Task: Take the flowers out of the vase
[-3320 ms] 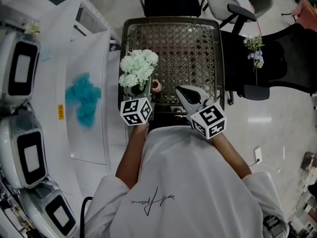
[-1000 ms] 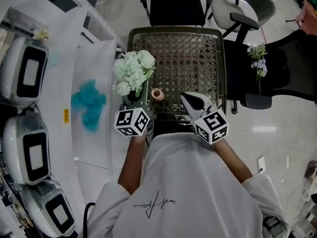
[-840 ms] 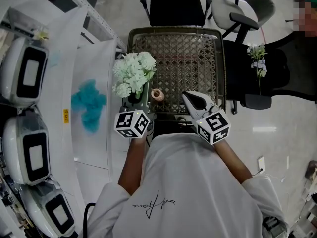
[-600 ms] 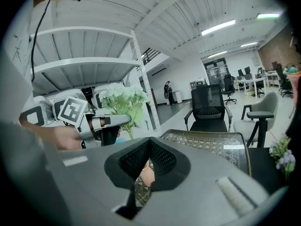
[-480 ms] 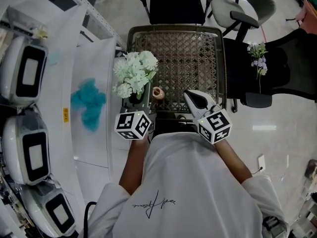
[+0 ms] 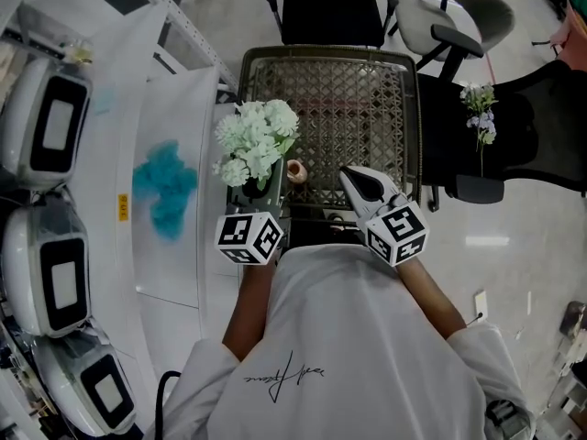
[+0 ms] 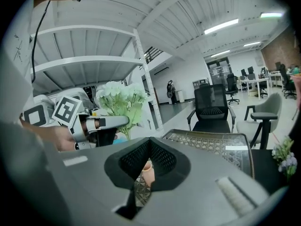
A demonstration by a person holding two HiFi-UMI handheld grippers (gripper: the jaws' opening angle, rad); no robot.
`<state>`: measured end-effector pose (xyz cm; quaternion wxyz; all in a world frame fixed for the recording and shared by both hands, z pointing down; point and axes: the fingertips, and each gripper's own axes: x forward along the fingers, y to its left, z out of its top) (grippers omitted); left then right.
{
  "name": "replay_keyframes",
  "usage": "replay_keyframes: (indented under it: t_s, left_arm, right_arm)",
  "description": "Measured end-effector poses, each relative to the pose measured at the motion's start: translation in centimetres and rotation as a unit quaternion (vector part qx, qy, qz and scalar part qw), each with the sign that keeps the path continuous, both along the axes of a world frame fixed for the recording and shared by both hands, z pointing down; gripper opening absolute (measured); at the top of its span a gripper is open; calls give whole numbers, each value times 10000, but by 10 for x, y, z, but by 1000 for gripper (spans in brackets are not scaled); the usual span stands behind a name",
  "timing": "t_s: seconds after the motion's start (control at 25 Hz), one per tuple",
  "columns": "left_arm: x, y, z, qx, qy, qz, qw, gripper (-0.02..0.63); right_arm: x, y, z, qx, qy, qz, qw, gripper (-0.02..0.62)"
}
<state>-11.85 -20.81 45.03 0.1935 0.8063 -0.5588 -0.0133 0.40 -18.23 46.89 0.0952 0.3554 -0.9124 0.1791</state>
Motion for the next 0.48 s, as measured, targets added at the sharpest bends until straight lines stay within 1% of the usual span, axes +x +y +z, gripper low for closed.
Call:
replay_keyframes:
  t_s: [0.12,0.24,0.48]
  left_arm:
    - [-3,7,3,6,-35,-18,10000,113]
    - [1,16,6,60,-99,78,9999,114]
    - [9,31,18,-47,-232,207,9995,115]
  right_arm:
    - [-4,1,0,-2,19,-54,10000,8]
    - [-5,2,0,-13,31,-59,10000,8]
    - [-5,4,1,-19,45,-61,10000,8]
